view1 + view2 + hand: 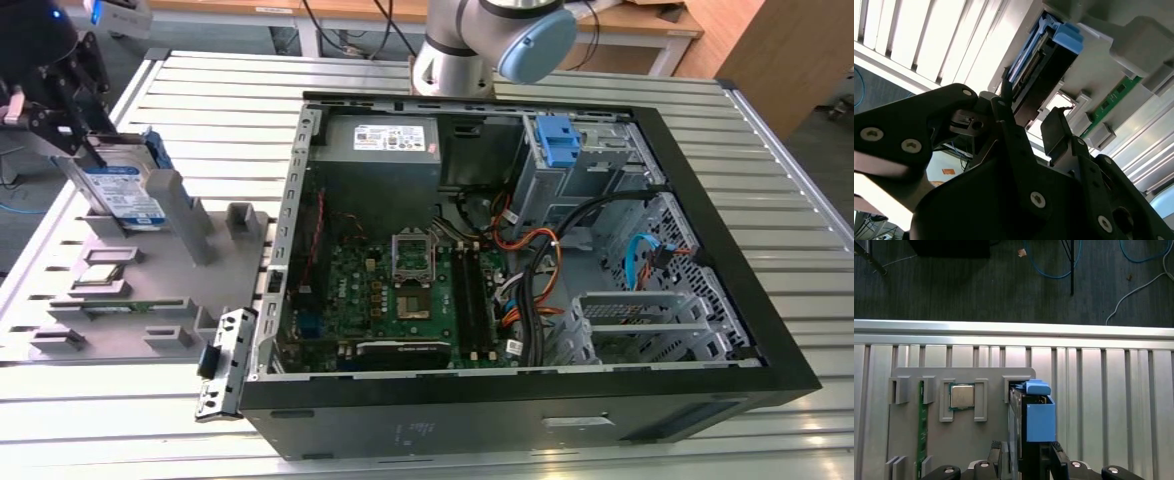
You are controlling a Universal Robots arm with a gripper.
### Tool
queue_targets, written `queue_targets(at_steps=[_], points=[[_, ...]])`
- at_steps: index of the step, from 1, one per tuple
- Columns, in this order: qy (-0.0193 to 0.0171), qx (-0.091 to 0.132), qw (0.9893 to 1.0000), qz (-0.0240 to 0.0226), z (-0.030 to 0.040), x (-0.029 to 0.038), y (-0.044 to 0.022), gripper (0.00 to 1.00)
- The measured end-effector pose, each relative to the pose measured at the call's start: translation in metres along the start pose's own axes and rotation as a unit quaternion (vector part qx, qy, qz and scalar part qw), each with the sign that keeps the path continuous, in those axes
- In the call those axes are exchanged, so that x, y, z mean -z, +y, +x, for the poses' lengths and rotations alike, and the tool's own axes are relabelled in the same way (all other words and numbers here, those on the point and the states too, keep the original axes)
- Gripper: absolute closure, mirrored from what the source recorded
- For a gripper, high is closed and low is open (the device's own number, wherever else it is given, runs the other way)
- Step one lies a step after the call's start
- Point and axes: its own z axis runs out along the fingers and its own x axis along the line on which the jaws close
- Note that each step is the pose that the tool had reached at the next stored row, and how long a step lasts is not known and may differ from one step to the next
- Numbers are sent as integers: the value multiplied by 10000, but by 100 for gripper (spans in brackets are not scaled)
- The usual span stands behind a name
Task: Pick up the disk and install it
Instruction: 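Pick up the disk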
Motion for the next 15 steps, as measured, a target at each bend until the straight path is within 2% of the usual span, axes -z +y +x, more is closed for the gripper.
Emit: queue_targets(at_steps=[9, 10, 13, 15], points=[[0, 0, 10000, 0, -13, -1, 0, 50], [0, 1, 10000, 9, -13, -3, 0, 50], [-23, 9, 9999, 99, -12, -17, 1, 50], [-32, 13, 9999, 128, -12, -20, 1, 50]])
